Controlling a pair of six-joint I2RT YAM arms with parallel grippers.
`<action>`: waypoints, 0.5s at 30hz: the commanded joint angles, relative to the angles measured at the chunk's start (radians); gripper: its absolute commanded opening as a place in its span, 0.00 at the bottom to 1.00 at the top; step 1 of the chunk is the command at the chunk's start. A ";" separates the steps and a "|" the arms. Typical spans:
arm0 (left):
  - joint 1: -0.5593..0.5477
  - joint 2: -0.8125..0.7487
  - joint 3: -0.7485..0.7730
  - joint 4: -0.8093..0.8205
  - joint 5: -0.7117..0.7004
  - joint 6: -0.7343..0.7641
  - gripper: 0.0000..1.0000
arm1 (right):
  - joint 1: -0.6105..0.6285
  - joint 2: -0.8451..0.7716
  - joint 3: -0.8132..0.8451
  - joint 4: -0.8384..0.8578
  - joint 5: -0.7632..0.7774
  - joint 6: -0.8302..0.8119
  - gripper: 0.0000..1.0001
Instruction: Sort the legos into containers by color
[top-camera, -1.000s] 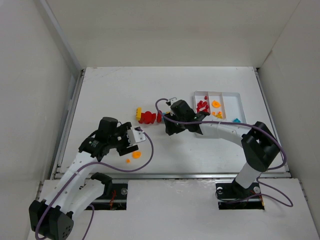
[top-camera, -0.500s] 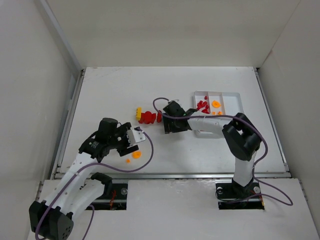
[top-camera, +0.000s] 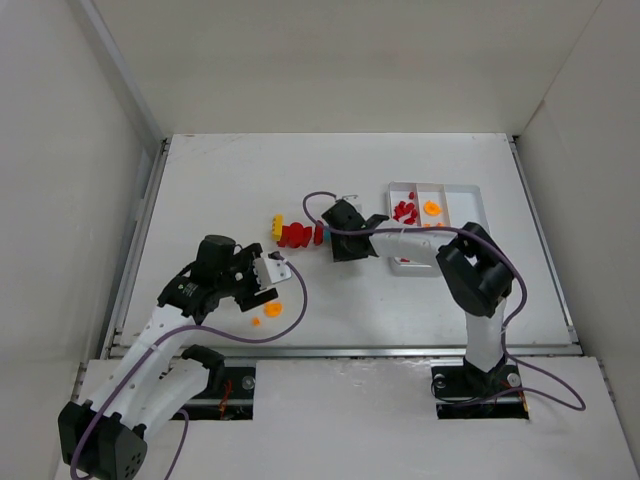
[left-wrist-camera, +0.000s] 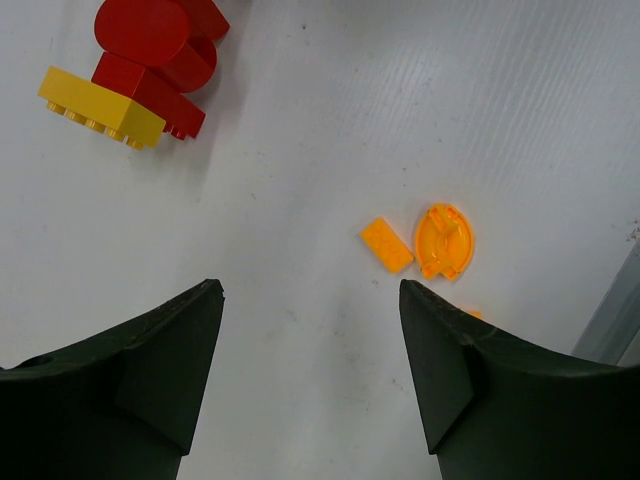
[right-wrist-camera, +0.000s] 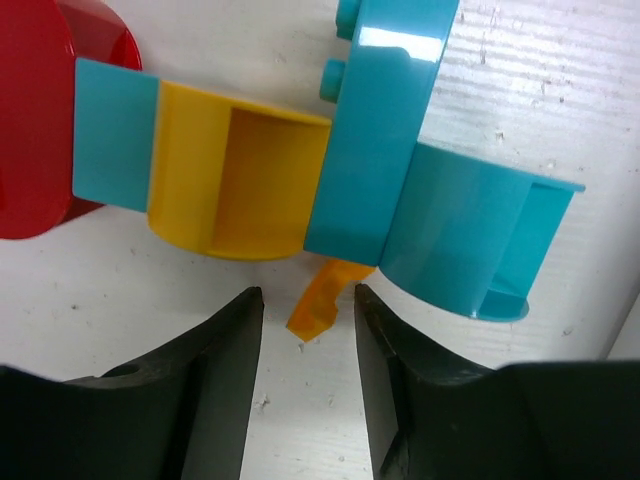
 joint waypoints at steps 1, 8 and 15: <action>-0.006 -0.013 -0.005 0.020 0.015 -0.012 0.68 | 0.004 0.035 0.047 0.009 0.027 -0.005 0.47; -0.006 -0.013 -0.005 0.020 0.015 -0.012 0.68 | 0.004 0.054 0.067 0.010 0.061 -0.005 0.37; -0.006 -0.013 -0.005 0.030 0.015 -0.012 0.68 | 0.004 0.042 0.049 0.016 0.059 -0.034 0.00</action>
